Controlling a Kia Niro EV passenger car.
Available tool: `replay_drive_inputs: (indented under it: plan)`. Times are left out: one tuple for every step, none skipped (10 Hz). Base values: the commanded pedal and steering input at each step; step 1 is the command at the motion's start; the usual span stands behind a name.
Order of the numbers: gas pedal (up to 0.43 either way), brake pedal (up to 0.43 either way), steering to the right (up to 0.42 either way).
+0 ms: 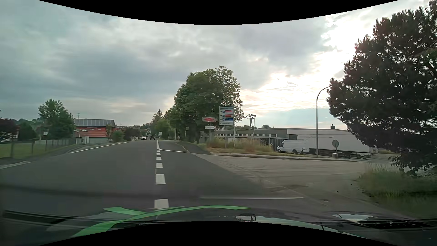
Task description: Follow the waypoints while adhering to traffic rules and regulations
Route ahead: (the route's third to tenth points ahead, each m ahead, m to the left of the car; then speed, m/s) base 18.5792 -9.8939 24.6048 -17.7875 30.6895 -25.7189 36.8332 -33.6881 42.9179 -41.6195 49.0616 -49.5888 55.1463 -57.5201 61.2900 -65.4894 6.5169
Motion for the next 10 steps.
replay_drive_inputs:
  plan:
    - [0.15, 0.0, 0.233]
    - [0.15, 0.0, 0.239]
    - [0.15, 0.0, 0.244]
    - [0.177, 0.0, 0.249]
    - [0.177, 0.0, 0.251]
    - [0.189, 0.0, 0.252]
    - [0.189, 0.0, 0.252]
    - [0.209, 0.0, 0.252]
    - [0.22, 0.0, 0.252]
    - [0.22, 0.0, 0.249]
